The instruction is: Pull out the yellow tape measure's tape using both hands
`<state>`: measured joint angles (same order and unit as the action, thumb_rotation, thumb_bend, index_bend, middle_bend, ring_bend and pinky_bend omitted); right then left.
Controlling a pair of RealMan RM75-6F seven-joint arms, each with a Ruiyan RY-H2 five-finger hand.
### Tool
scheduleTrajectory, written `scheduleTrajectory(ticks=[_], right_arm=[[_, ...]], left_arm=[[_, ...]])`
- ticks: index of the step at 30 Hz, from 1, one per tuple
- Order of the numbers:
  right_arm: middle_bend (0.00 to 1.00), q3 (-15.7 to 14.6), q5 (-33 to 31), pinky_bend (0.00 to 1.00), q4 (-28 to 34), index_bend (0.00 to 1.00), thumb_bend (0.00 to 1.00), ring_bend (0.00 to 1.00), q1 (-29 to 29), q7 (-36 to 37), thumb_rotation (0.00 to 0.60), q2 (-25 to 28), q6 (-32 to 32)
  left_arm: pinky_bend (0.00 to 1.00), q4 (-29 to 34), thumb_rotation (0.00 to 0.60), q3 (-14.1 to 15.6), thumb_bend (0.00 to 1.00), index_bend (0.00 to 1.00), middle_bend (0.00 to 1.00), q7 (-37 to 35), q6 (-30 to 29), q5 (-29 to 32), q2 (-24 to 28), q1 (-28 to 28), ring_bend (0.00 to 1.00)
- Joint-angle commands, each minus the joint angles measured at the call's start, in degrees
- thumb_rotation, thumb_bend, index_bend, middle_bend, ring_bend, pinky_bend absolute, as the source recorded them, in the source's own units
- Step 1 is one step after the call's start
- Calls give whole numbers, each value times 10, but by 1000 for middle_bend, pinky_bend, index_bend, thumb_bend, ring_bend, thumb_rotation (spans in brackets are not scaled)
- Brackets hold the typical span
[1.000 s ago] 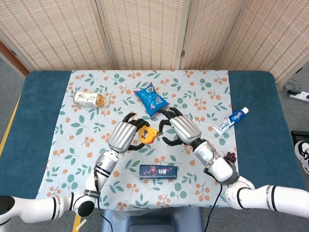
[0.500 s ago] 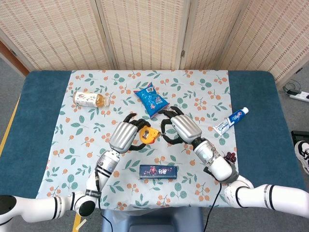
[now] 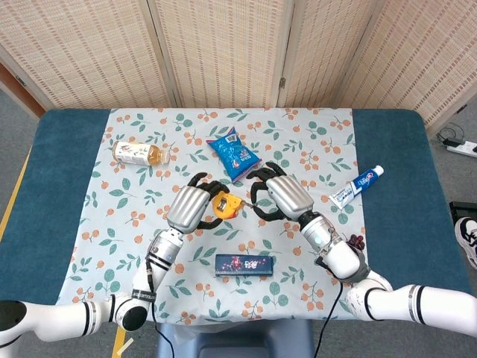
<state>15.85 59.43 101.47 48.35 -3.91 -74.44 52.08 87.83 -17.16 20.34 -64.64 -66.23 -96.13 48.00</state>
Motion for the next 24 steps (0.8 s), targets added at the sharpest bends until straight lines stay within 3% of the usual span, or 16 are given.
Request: scheduleTrajectory(ticks=[1, 12, 24], right_arm=[[256, -1, 2, 0, 5, 715, 406, 150, -5, 3, 600, 7, 2], [265, -12, 45, 0, 56, 720, 406, 153, -52, 55, 600, 81, 14], [268, -31, 147, 0, 121, 726, 407, 153, -140, 186, 600, 223, 42]], left_arm=[[167, -13, 600, 5, 542, 584, 542, -7, 0, -5, 1, -3, 450], [163, -105, 600, 45, 542, 583, 542, -77, -1, -57, 14, -28, 458], [165, -260, 600, 92, 542, 578, 542, -194, -11, -132, 7, -53, 460]])
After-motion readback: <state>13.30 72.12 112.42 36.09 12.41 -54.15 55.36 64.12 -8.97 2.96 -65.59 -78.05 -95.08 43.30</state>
